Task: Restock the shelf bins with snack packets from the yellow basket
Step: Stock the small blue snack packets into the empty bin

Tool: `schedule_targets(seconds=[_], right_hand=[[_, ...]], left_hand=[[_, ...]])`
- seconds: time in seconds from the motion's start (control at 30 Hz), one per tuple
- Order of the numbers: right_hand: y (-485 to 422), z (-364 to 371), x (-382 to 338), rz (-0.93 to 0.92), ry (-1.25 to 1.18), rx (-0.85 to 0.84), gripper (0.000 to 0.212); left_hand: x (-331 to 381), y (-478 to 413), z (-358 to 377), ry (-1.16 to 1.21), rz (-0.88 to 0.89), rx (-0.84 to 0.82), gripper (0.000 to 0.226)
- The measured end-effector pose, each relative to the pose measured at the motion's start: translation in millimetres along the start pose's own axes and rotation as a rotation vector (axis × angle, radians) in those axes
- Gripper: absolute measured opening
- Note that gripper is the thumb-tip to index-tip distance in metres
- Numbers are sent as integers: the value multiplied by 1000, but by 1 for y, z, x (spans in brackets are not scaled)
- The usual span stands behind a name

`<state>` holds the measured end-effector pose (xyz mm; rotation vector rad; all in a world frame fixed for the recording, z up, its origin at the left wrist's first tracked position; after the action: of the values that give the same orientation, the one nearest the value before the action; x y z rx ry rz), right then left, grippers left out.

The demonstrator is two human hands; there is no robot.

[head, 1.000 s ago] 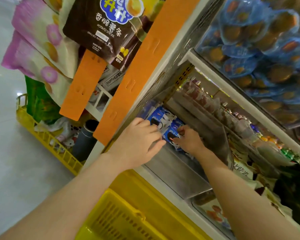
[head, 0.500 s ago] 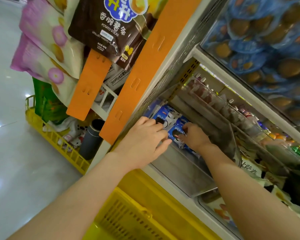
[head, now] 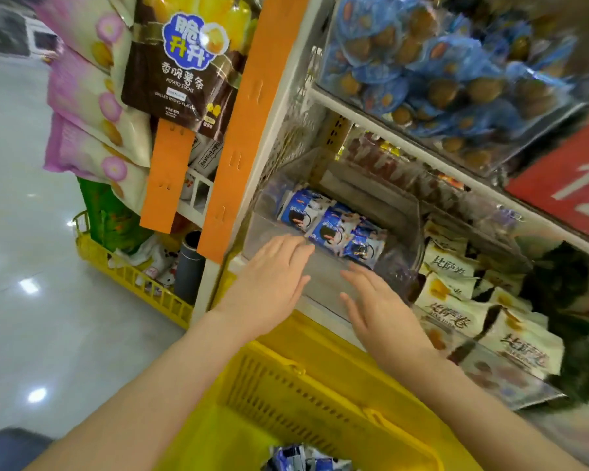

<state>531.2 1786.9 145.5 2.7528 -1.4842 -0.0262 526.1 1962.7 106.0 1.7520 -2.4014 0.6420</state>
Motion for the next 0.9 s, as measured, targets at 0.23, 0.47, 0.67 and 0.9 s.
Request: schedule_targets(seconds=[0.23,0.47,0.67,0.9], right_hand=[[84,69,11,17,-61,58,35],[123,194,30,311,-326,-471,41],[137,281,30,364,-504,-789,47],[143,343,2,322,-574,-924,53]], left_hand=[[12,78,57,8,-84,-96,31],[-20,139,126,39,-583,-324,43],[-43,158,145,271,-740,-377,37],[-50,160,147,361,-671,-288,24]])
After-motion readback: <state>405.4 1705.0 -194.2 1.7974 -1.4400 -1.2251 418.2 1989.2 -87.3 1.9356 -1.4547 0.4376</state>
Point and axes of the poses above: each hand's wrist, its own y-axis away from the middle knuckle, its own z-axis out of the palm, x = y × z, the point moved 1 cm from there along -y, towards the middle knuckle, and after that the axes turned 15 degrees about -x, right-handed, at the moved point
